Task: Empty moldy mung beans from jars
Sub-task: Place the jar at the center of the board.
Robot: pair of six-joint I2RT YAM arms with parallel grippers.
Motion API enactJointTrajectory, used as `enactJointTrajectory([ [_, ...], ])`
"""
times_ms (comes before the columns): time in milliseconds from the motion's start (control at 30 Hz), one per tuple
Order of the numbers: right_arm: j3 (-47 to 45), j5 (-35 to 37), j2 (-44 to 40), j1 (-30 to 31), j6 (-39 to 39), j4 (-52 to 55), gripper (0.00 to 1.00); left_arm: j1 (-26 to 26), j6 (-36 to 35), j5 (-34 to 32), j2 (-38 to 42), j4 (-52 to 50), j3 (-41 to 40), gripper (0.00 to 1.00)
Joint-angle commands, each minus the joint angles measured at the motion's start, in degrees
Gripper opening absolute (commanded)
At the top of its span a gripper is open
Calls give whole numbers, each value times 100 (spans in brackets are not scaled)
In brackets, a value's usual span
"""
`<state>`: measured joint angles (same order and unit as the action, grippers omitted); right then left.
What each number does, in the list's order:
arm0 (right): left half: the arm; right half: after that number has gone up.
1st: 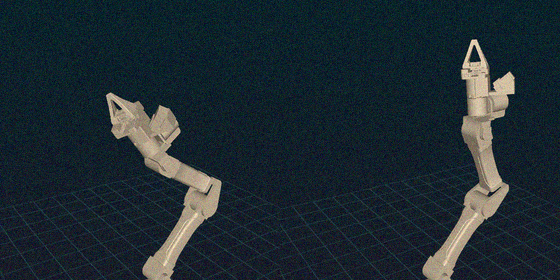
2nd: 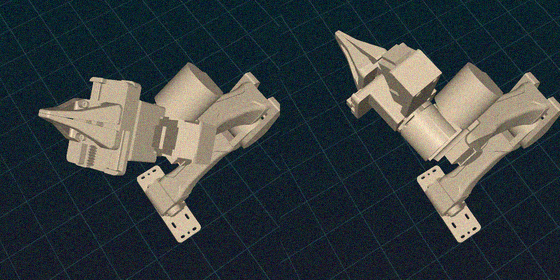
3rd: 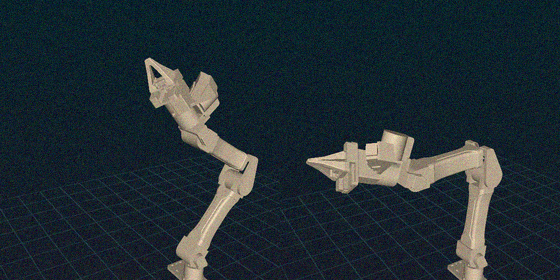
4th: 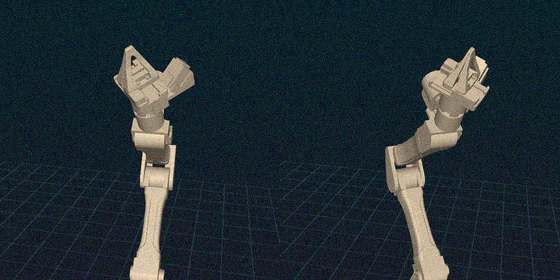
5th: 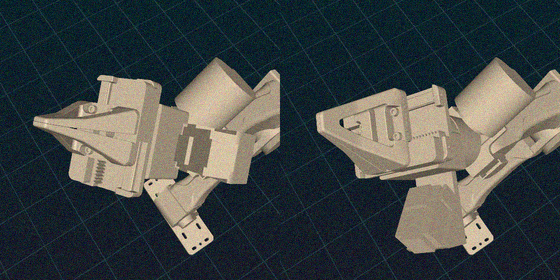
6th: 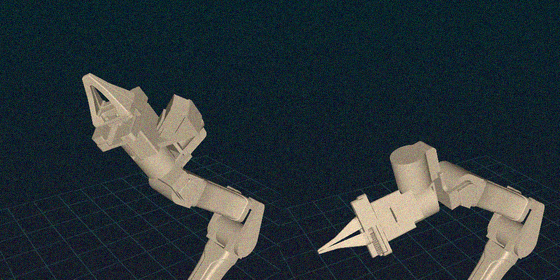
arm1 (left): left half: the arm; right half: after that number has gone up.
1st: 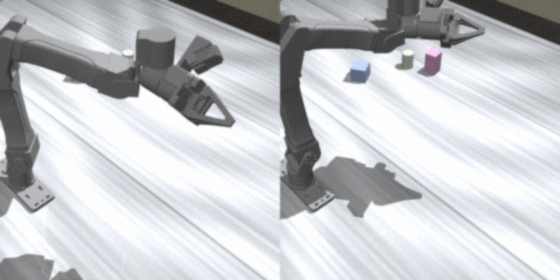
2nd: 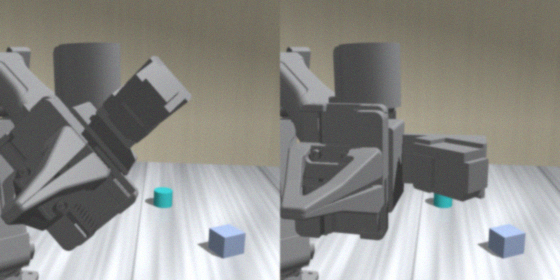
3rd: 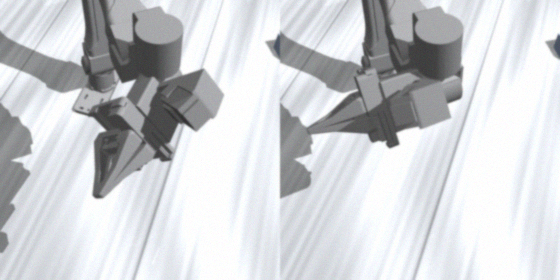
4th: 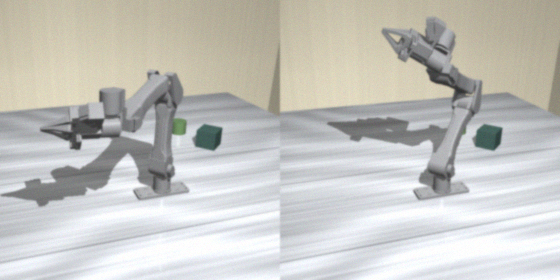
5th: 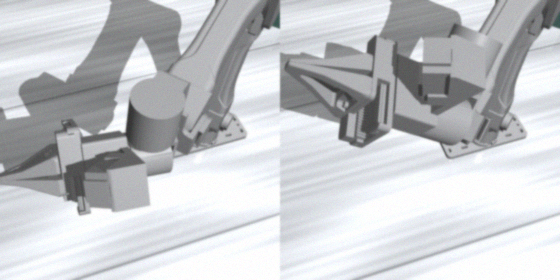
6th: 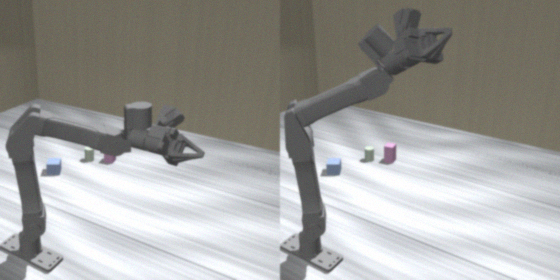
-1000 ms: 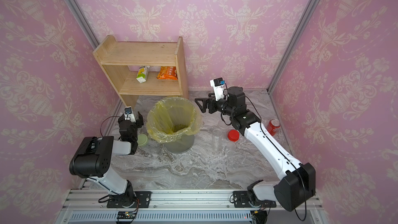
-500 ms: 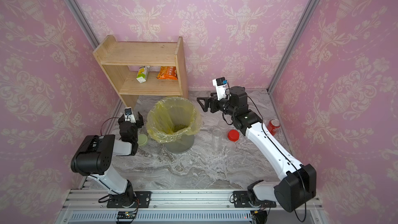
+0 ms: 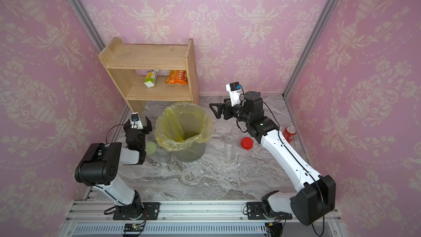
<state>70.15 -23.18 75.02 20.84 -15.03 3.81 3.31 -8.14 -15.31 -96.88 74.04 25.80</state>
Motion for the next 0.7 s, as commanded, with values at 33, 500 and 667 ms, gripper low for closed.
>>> enactJointTrajectory([
  [33,16,-11,-193,-55,35,59,98,38,-118,95,-39,267,-26,92],
  [500,109,52,-247,-87,-70,119,99,-83,-328,-349,395,3,-3,99],
  [667,236,57,-342,-85,-18,299,100,-123,-182,-396,1281,-1892,460,99],
])
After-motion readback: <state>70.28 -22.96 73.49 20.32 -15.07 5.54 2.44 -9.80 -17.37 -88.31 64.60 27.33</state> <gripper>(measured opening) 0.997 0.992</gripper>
